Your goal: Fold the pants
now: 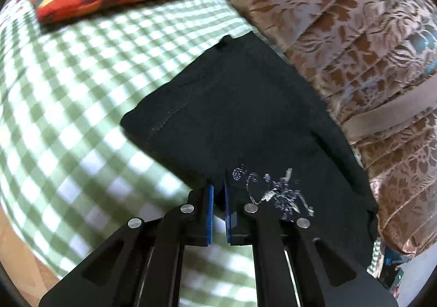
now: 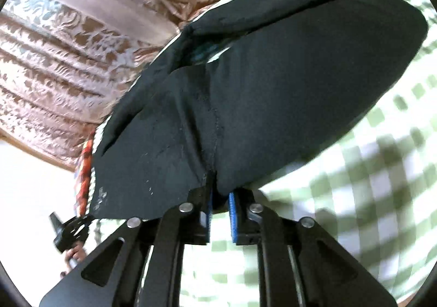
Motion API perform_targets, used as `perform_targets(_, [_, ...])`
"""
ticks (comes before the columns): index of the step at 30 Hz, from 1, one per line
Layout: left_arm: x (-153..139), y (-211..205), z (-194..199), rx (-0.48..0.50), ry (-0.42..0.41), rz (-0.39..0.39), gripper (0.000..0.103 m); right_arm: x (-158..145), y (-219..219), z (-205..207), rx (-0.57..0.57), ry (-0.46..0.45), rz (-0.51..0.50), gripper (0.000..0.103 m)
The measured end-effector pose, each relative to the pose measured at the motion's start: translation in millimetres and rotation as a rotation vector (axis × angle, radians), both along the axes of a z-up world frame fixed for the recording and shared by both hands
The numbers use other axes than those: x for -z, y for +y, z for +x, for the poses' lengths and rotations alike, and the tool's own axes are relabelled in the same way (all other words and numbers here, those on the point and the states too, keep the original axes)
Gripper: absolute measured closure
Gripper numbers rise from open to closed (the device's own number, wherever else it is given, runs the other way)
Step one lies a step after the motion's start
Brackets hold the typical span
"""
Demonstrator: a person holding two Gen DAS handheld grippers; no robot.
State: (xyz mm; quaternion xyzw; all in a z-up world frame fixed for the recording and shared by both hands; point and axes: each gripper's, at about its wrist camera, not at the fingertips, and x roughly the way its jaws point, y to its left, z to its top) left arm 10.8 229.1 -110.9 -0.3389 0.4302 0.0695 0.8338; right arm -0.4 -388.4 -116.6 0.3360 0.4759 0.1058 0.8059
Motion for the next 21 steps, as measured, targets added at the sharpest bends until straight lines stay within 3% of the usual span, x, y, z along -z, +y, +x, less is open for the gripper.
perform_targets(1, [3.1,1.4,-0.8,0.0,0.007,-0.003,0.098,-1.5,-6.7,-5.8,0.026,0.0,-0.01,0.075])
perform_targets(3, [7.0,1.9,0.4,0.002,0.019,-0.001,0.098,-3.0,-30.5,-12.1,0.117,0.007,-0.031,0.048])
perform_targets(5, [8.6,-0.3,2.7,0.004,0.027,0.004,0.098,-2.2,-74.0,-18.8,0.286,0.018,-0.041,0.034])
perform_targets(8, [8.9,-4.8,5.3,0.008,0.036,0.035,0.097,-1.5,-121.5,-16.0,0.457,0.036,-0.094,0.033])
perform_targets(13, [8.7,-7.7,9.9,0.018,0.038,0.063,0.097,12.7,-170.2,25.2,0.558,0.091,-0.128,0.04])
perform_targets(14, [6.8,-8.6,10.2,0.02,0.036,0.072,0.097,11.6,-172.9,33.4,0.556,0.102,-0.165,0.058])
perform_targets(15, [5.1,-8.3,9.9,0.02,0.033,0.078,0.097,10.7,-174.6,38.6,0.554,0.122,-0.19,0.084])
perform_targets(17, [1.4,-6.6,8.1,0.016,0.023,0.079,0.097,4.6,-176.9,38.6,0.537,0.114,-0.189,0.091])
perform_targets(21, [-16.4,-0.4,0.1,0.022,-0.024,0.071,0.098,-35.1,-170.0,12.6,0.509,0.043,-0.282,0.091])
